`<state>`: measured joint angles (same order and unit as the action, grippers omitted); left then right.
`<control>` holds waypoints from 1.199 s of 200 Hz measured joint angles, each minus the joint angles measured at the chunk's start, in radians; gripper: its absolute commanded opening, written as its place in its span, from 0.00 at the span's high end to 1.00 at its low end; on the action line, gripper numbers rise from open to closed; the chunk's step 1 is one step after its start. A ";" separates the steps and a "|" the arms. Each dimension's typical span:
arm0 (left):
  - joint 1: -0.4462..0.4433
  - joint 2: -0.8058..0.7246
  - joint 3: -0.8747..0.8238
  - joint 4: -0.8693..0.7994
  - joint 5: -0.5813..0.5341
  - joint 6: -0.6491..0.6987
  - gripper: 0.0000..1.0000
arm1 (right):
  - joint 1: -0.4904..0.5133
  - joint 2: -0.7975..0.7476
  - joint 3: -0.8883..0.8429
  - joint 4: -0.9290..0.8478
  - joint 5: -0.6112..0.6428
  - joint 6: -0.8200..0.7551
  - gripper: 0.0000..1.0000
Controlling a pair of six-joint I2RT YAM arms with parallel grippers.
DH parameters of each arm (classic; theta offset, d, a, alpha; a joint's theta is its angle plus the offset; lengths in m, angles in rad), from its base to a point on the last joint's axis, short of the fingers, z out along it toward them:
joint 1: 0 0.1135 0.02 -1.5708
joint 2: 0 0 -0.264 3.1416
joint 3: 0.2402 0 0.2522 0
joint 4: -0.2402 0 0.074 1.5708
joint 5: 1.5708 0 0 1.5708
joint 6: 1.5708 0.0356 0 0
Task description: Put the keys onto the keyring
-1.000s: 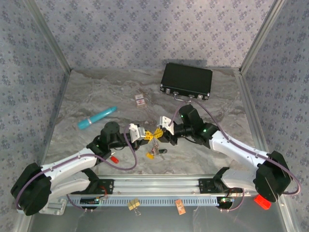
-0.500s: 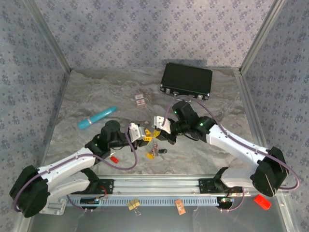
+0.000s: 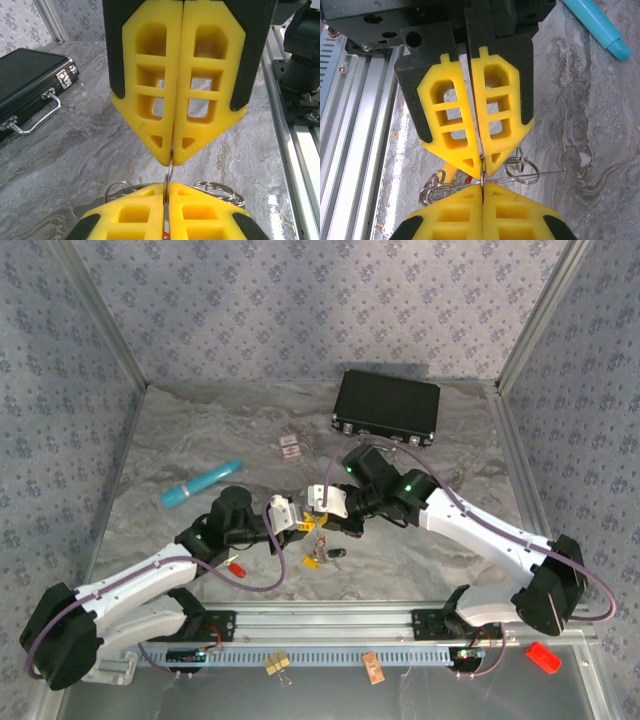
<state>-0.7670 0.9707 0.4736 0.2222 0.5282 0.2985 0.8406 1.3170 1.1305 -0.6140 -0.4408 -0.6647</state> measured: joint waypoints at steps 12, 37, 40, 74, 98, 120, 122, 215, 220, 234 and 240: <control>0.000 0.000 0.000 0.002 0.002 0.000 0.85 | 0.000 0.000 0.000 0.000 0.000 0.000 1.00; 0.000 0.000 0.000 0.005 0.003 -0.001 0.87 | 0.002 0.000 0.000 0.001 -0.001 0.001 1.00; 0.000 0.000 0.000 0.005 0.003 0.000 0.87 | 0.003 0.000 0.000 0.001 -0.001 0.001 1.00; 0.000 0.001 0.000 0.005 0.011 -0.002 0.94 | 0.003 0.000 0.000 0.003 -0.008 0.002 1.00; 0.000 0.001 0.000 0.005 0.017 -0.003 0.99 | -0.004 -0.008 -0.021 0.032 -0.018 0.012 0.83; 0.000 0.001 0.000 0.010 0.018 -0.003 1.00 | -0.038 -0.056 -0.104 0.118 -0.057 0.050 0.74; 0.000 0.001 0.000 0.011 0.018 -0.003 1.00 | -0.043 -0.063 -0.114 0.127 -0.063 0.049 0.74; 0.000 0.009 -0.002 0.043 0.026 -0.004 1.00 | -0.083 -0.137 -0.255 0.313 -0.117 0.111 0.74; 0.000 0.010 -0.002 0.043 0.026 -0.004 1.00 | -0.083 -0.137 -0.255 0.319 -0.117 0.113 0.75; 0.000 0.012 -0.002 0.044 0.029 -0.004 1.00 | -0.082 -0.137 -0.255 0.330 -0.118 0.119 0.78; 0.000 0.013 -0.002 0.044 0.029 -0.004 1.00 | -0.082 -0.137 -0.255 0.333 -0.121 0.122 0.80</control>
<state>-0.7670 0.9840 0.4721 0.2665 0.5575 0.2947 0.7582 1.1805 0.8753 -0.2810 -0.5617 -0.5423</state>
